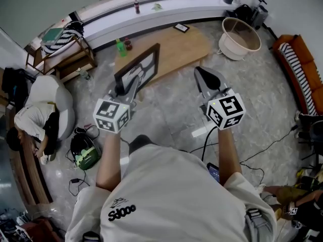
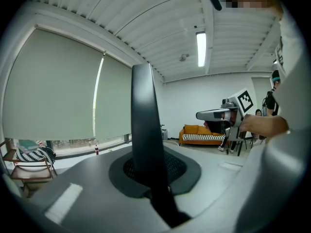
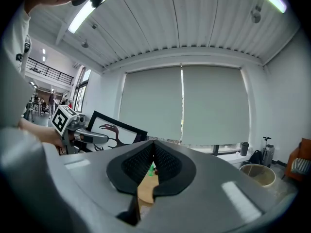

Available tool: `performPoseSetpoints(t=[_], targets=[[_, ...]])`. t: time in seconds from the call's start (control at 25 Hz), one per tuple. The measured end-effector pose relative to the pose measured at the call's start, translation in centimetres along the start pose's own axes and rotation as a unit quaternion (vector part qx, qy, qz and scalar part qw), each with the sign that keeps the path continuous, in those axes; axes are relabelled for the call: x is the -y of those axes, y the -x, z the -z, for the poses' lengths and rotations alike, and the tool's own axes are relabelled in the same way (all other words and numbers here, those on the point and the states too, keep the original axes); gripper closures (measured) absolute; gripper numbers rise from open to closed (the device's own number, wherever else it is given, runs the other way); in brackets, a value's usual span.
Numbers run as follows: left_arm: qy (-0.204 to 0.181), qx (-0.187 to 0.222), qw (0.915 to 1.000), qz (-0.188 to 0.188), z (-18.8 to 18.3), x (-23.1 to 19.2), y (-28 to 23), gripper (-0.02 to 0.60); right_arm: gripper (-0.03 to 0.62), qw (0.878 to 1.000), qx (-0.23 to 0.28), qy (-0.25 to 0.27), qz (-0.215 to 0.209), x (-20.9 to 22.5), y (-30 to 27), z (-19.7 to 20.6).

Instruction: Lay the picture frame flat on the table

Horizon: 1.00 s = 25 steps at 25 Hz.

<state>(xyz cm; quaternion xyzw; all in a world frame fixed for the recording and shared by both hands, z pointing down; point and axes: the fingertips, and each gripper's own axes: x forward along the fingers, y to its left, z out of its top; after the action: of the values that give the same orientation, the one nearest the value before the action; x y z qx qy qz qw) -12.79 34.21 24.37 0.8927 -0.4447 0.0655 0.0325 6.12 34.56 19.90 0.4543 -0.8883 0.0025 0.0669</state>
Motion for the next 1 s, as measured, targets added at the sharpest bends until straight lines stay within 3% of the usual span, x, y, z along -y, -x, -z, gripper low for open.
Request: performPoseSetpoints(t=[0.56,1.0], targets=[[0.004,-0.012,0.9999,0.005,0.9,0.7,-4.4,0.555,0.591,1.000,-0.010,-0.021,-0.007,3.4,-1.4,2.1],[0.014,-0.013,0.9996,0.020,1.6,-4.3,-12.8,0.555,0.591,1.000,-0.018,-0.017,0.009,9.3,-8.3,3.1]])
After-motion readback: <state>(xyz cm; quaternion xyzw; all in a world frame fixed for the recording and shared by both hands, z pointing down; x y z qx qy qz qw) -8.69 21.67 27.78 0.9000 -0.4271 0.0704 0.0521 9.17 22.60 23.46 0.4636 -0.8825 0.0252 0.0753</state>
